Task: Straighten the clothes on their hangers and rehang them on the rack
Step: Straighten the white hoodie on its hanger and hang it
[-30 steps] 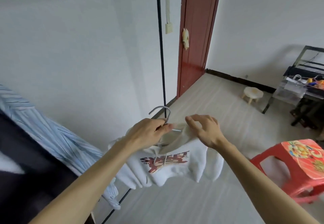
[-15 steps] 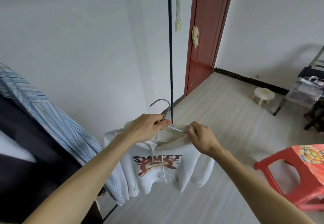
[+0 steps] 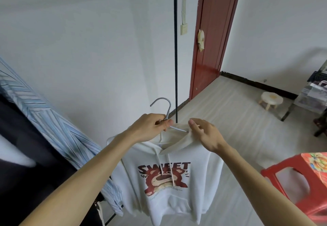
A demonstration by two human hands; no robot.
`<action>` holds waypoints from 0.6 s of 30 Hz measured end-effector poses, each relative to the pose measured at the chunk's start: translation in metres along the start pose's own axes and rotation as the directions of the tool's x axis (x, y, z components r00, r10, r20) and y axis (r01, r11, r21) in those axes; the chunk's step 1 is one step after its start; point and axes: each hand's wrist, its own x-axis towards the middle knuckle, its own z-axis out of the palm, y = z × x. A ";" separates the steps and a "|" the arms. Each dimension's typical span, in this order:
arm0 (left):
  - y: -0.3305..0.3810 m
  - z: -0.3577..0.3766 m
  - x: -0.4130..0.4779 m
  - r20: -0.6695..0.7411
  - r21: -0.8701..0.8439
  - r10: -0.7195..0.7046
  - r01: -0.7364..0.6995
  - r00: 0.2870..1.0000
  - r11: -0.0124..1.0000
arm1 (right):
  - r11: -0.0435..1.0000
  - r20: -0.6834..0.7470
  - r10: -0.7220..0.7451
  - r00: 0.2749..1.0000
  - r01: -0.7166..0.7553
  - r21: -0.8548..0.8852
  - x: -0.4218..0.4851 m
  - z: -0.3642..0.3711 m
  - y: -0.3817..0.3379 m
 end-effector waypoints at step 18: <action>-0.004 -0.087 0.005 -0.335 0.121 -0.038 0.083 0.942 0.989 | 0.949 0.315 -0.199 0.928 0.103 0.298 0.027 -0.008 -0.084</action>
